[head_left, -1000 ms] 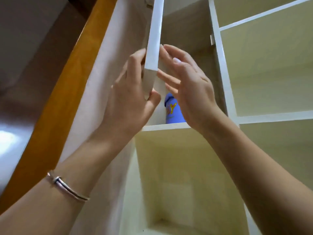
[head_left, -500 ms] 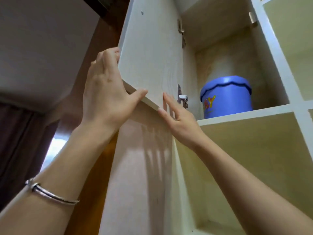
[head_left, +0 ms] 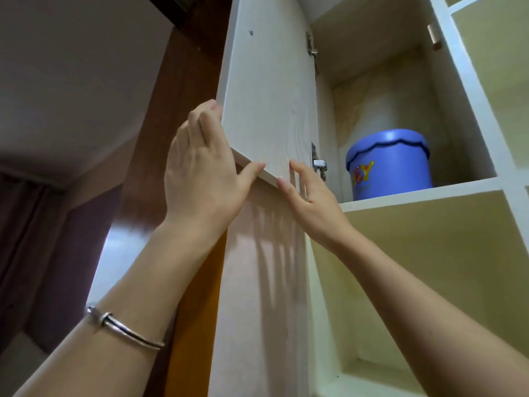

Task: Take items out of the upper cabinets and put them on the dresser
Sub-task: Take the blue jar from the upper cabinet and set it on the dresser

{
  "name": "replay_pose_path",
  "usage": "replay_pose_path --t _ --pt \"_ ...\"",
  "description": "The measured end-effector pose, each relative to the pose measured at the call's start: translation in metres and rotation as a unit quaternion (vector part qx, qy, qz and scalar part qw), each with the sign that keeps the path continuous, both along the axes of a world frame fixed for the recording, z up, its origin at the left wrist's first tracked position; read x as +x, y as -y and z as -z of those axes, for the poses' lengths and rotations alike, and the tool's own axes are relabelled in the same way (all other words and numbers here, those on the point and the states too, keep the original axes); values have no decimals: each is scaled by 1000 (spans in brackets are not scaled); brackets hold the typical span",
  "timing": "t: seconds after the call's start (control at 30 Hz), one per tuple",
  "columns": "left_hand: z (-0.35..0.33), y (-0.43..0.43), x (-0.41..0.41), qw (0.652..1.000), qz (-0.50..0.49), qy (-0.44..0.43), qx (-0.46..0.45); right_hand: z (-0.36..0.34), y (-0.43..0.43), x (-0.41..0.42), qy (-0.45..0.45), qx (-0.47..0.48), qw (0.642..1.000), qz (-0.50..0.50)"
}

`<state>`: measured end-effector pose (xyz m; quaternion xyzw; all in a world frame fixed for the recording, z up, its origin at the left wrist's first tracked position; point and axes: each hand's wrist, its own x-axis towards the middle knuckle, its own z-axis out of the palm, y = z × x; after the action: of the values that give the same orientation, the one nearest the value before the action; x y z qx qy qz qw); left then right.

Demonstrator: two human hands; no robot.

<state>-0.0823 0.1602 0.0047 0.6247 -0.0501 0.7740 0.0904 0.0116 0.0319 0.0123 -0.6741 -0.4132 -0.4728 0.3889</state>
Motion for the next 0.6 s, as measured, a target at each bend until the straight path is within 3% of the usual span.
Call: replay_pose_path --t 0.13,0.2,0.27,0.37,0.47,0.6 --pt "19 7 3 991 -110 62 42 4 16 -6 -17 -4 999 45" --pt "29 23 8 983 -95 131 87 5 31 -10 -6 7 995 97" --pt "32 50 17 983 -22 136 120 2 50 -18 13 37 988 148" --pt "21 95 35 980 158 20 117 -13 86 -34 45 90 973 206" --pt "-13 123 55 928 328 -172 42 -39 122 -43 46 122 955 266" --pt "-56 130 81 869 413 -271 -29 -71 148 -50 -46 113 947 296"
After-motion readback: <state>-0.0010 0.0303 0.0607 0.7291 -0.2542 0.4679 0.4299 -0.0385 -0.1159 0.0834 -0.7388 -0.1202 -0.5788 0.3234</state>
